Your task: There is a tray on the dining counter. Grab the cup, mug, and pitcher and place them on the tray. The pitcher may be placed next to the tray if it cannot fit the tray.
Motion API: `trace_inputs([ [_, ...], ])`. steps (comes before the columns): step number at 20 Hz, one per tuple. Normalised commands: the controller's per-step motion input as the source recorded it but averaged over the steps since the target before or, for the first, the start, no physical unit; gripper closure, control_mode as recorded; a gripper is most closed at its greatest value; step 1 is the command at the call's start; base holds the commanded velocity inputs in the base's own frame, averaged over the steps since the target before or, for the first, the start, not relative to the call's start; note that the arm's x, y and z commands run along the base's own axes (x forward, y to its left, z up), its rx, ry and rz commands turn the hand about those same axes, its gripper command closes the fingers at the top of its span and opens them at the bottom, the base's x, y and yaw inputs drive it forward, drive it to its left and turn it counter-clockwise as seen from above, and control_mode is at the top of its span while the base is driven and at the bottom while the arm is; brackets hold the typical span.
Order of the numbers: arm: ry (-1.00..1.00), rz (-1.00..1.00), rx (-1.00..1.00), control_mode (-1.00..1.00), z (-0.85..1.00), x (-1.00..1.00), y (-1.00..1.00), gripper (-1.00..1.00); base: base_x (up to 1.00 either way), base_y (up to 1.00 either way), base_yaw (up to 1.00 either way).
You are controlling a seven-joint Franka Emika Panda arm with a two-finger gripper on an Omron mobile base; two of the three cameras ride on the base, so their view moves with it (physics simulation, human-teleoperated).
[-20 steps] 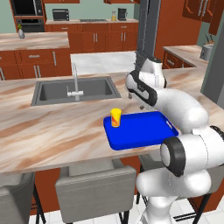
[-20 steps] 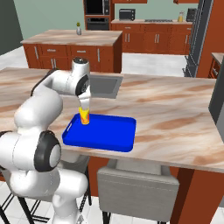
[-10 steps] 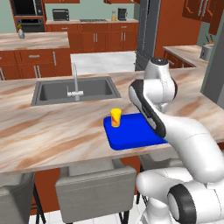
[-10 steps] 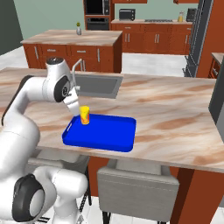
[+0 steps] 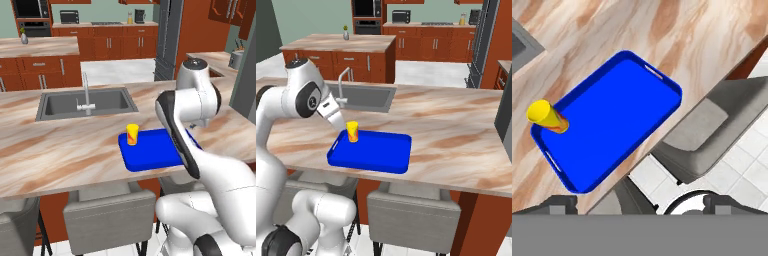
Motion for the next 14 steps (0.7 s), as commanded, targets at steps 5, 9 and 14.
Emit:
trace_inputs([
  [5, 0.0, 0.22, 0.0, -1.0, 0.09, -0.5, -0.19, -1.0, 0.0, 0.0, 0.0],
  [9, 0.01, 0.3, 0.0, -1.0, 0.0, -0.29, 0.0, -1.0, 0.0, 0.0, 0.0],
  [14, 0.12, 0.36, -0.01, -1.0, 0.06, -0.03, 0.0, -1.0, 0.0, 0.0, 0.0],
])
